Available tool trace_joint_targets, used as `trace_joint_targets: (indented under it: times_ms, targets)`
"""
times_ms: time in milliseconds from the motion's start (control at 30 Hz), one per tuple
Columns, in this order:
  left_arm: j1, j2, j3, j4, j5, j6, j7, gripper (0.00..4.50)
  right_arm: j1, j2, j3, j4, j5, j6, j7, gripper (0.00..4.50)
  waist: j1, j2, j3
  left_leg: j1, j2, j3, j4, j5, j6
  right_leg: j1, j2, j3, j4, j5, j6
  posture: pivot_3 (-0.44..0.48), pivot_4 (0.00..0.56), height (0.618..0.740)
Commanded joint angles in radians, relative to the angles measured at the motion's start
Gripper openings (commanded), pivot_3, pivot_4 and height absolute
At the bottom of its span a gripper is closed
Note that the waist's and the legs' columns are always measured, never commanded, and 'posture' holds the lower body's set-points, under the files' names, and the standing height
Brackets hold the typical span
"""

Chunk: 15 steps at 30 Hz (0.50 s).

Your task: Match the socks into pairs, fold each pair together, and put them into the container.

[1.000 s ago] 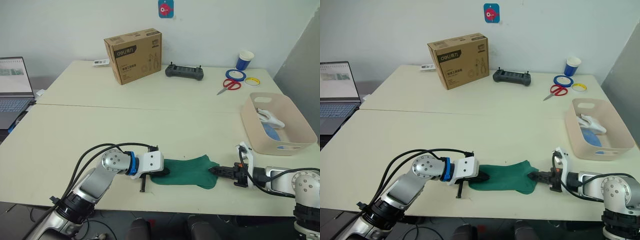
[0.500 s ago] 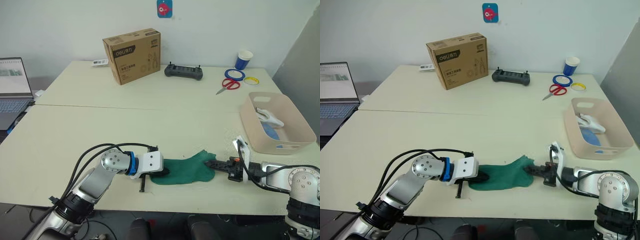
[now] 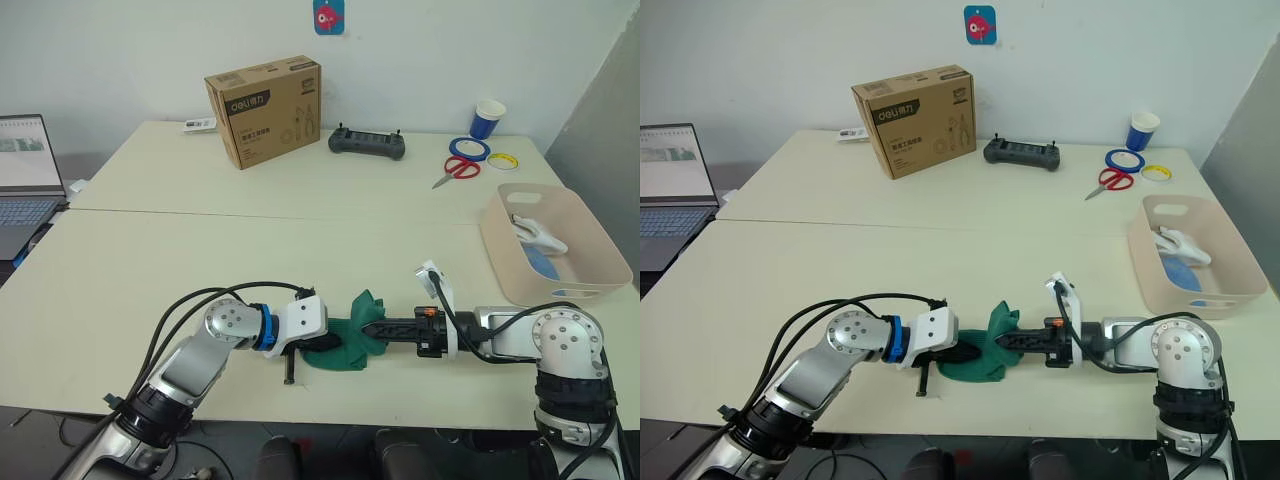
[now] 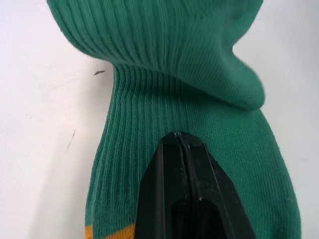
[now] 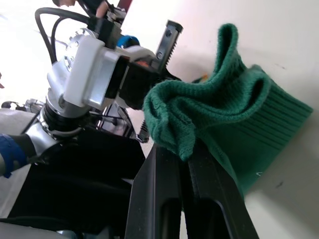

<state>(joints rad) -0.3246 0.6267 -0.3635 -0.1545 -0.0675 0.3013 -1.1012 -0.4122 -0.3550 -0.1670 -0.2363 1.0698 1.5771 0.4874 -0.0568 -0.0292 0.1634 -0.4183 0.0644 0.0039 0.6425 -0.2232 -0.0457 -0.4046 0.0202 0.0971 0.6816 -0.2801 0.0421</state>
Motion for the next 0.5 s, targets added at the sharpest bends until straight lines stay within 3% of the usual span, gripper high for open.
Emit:
trace_joint_targets:
  times_ms: [33, 500]
  targets:
    - [0.011, 0.017, 0.016, -0.029, 0.0, 0.009, 0.008, 0.0, -0.019, -0.035, 0.014, 0.012, -0.013, -0.038, 0.039, 0.03, 0.0, 0.0, 0.0, 0.0, 0.0, 0.0, 0.0, 0.0, 0.0, 0.0, 0.0, 0.0, 0.0, 0.0, 0.0, 0.0, 0.15, 0.74]
    - [0.02, 0.025, 0.011, -0.046, -0.001, 0.021, 0.023, 0.0, 0.04, -0.229, -0.065, 0.079, -0.035, -0.062, 0.102, 0.03, 0.0, 0.0, 0.0, 0.0, 0.0, 0.0, 0.0, 0.0, 0.0, 0.0, 0.0, 0.0, 0.0, 0.0, 0.0, 0.0, 0.15, 0.74]
